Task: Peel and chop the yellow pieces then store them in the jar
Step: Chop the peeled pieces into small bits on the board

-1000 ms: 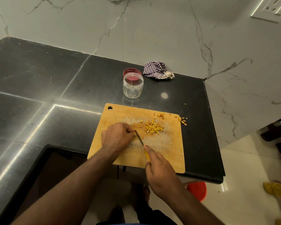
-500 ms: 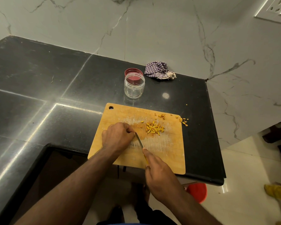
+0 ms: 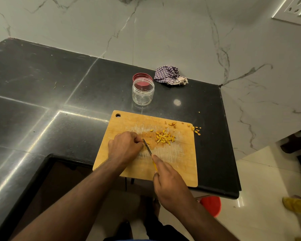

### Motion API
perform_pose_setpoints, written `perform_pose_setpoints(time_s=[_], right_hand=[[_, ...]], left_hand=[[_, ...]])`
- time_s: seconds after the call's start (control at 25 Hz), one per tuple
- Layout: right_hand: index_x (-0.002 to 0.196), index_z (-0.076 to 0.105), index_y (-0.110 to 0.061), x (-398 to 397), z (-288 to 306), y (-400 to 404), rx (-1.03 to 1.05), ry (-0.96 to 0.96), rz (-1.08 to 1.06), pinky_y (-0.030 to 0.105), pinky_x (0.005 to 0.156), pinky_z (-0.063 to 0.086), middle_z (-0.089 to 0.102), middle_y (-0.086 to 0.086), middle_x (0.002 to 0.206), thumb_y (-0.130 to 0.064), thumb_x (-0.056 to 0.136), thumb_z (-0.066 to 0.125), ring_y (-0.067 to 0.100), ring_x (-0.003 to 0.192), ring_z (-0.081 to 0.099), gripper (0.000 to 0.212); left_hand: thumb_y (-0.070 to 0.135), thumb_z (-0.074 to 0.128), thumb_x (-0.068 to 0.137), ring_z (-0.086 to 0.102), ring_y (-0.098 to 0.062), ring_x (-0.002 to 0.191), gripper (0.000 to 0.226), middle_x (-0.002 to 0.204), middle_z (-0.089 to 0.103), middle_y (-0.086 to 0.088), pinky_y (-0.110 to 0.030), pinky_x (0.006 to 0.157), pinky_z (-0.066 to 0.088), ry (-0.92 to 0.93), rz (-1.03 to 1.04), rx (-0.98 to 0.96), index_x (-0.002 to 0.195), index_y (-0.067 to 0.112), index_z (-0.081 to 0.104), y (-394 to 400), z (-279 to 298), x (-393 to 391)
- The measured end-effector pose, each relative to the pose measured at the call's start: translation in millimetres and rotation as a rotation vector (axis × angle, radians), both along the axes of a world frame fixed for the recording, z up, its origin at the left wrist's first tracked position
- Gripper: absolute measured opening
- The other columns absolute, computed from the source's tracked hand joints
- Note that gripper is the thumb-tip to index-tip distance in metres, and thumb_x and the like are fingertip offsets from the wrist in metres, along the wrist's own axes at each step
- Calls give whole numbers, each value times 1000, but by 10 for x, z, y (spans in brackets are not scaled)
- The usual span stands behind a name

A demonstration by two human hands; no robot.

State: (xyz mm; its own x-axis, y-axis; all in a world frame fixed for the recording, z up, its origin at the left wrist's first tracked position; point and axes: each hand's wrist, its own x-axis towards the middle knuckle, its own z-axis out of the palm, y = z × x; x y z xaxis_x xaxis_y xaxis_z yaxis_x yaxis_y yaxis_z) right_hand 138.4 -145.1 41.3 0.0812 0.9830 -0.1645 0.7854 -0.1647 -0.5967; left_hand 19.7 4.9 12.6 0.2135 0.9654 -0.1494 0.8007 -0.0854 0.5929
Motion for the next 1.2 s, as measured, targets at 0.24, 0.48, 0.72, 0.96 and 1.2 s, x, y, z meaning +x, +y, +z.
perform_pose_setpoints(time_s=[0.24, 0.48, 0.72, 0.96, 1.2], right_hand=[[155, 18, -31, -20, -83, 70, -30, -32, 27, 32, 95, 46, 47, -4, 137, -25, 103, 34, 12, 112, 49, 55], [156, 17, -32, 6, -76, -38, -52, 27, 25, 22, 109, 34, 38, -7, 152, -24, 103, 36, 5, 132, 38, 57], [156, 14, -34, -70, -62, -177, -54, 35, -1, 15, 97, 36, 43, -9, 145, -24, 104, 37, 1, 121, 43, 58], [155, 17, -36, 76, -12, -381, -44, 42, -67, 5, 86, 36, 44, -15, 138, -25, 105, 36, -5, 109, 44, 55], [153, 27, -33, 132, -25, -268, 29, 76, -80, 3, 100, 27, 41, -16, 145, -21, 103, 39, -11, 122, 37, 53]], left_hand=[[33, 65, 86, 60, -9, 82, 9, 81, 66, 17, -36, 78, 42, -5, 0, -16, 80, 32, 71, 9, 14, 0], [37, 67, 86, 61, -9, 81, 9, 79, 65, 17, -37, 76, 47, 2, -4, -11, 78, 33, 68, 13, 33, 9], [35, 66, 84, 60, -9, 81, 13, 78, 63, 18, -39, 80, 48, 21, -10, 9, 73, 36, 60, -9, 68, 2], [32, 63, 85, 59, -10, 86, 10, 82, 63, 19, -40, 84, 46, 43, -41, -21, 77, 37, 61, -1, 90, -6], [17, 59, 94, 58, -4, 86, 19, 107, 66, 11, -19, 66, 47, -144, -95, -137, 104, 22, 75, 99, 175, -145]])
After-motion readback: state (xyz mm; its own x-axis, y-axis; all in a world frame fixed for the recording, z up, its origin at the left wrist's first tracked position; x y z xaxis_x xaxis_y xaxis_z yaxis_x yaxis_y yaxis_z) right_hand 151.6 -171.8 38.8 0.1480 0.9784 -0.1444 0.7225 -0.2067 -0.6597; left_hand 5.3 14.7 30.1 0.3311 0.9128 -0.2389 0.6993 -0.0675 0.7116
